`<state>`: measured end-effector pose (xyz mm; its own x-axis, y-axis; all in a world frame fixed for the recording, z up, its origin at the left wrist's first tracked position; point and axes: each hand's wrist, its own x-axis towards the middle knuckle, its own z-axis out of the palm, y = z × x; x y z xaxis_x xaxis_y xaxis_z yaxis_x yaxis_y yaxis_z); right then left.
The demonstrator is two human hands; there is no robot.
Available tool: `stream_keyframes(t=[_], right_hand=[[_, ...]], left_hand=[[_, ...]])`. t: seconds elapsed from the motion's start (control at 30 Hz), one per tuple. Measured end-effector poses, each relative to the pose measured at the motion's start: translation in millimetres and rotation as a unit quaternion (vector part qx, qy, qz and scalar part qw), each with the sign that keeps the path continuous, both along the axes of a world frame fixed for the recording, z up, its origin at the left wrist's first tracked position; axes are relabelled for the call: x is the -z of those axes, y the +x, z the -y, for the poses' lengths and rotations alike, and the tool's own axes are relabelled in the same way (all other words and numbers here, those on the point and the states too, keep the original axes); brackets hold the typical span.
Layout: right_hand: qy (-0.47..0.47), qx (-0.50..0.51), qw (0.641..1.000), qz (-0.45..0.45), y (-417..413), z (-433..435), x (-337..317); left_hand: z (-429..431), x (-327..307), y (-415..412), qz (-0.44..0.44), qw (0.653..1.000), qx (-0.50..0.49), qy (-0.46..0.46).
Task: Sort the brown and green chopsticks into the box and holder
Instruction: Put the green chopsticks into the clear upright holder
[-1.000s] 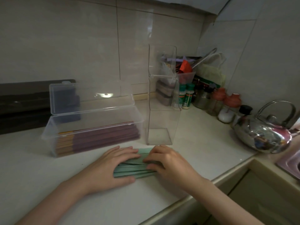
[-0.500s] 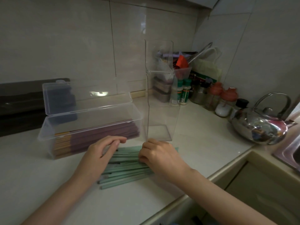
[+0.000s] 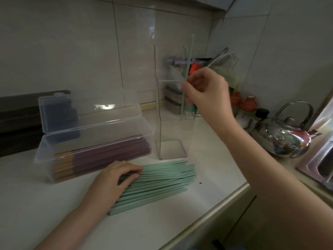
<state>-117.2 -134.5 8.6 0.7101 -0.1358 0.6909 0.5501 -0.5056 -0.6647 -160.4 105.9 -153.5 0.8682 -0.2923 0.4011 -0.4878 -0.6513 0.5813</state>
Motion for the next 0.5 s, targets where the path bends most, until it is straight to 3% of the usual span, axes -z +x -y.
stream_keyframes(t=[0.13,0.2,0.3,0.5], right_hand=[[-0.053,0.010,0.994,-0.099,29,-16,8],[0.006,-0.027,0.992,-0.125,32,-20,8],[0.098,-0.021,0.991,-0.086,37,-21,-1],[-0.083,0.068,0.985,-0.132,54,-28,5]], left_hand=[[-1,-1,-1,0.005,1.000,-0.002,0.002],[-1,-1,-1,-0.002,1.000,-0.006,-0.010],[0,-2,-1,-0.011,0.999,-0.010,-0.047],[4,-5,-3,-0.021,0.997,-0.005,-0.078]])
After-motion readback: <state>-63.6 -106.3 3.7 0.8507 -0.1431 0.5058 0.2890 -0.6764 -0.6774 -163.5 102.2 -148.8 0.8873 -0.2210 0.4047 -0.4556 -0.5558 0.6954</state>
